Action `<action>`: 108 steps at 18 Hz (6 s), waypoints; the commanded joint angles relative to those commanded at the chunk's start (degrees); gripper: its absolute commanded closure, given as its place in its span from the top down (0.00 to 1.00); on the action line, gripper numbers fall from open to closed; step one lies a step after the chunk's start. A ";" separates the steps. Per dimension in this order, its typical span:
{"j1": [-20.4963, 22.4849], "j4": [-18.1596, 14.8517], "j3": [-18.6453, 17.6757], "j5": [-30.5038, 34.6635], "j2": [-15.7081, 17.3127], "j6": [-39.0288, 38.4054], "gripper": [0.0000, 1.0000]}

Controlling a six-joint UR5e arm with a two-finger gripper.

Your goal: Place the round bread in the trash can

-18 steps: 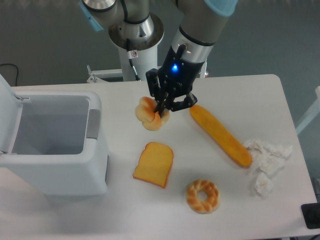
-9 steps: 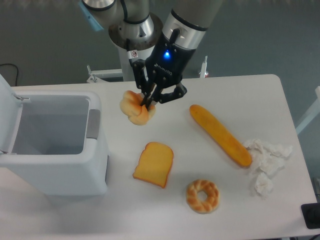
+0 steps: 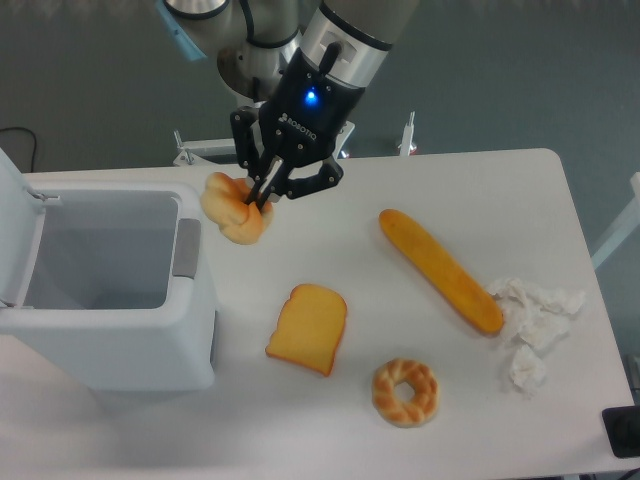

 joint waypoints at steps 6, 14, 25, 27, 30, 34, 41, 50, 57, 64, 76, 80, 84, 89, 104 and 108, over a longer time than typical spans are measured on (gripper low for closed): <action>-2.37 0.00 -0.26 -1.76 -0.17 -2.29 0.00; -6.15 0.53 -1.84 -2.55 -0.18 -2.47 0.00; -11.95 5.88 -3.51 -2.55 -1.84 -4.93 0.00; -12.31 6.94 -4.30 -2.46 -1.85 -4.84 0.00; -13.01 7.29 -4.83 -2.46 -2.11 -4.93 0.00; -13.45 7.29 -4.83 -2.46 -2.72 -4.66 0.00; -14.24 8.61 -4.83 -2.46 -4.22 -4.93 0.00; -14.33 9.75 -5.54 -2.46 -4.75 -4.66 0.00; -14.42 9.84 -5.63 -2.46 -5.10 -4.40 0.06; -14.42 10.11 -5.80 -2.46 -5.10 -4.22 0.33; -14.42 10.81 -5.89 -2.37 -5.36 -4.31 0.49; -14.24 10.81 -5.71 -2.37 -4.66 -4.31 0.57; -13.80 10.64 -5.63 -2.55 -4.40 -4.31 0.57; -12.31 10.55 -5.63 -2.64 -2.12 -4.31 0.57; -3.35 14.23 -5.10 -1.85 0.70 0.51 1.00; -3.43 18.36 -5.10 -1.76 0.79 2.97 1.00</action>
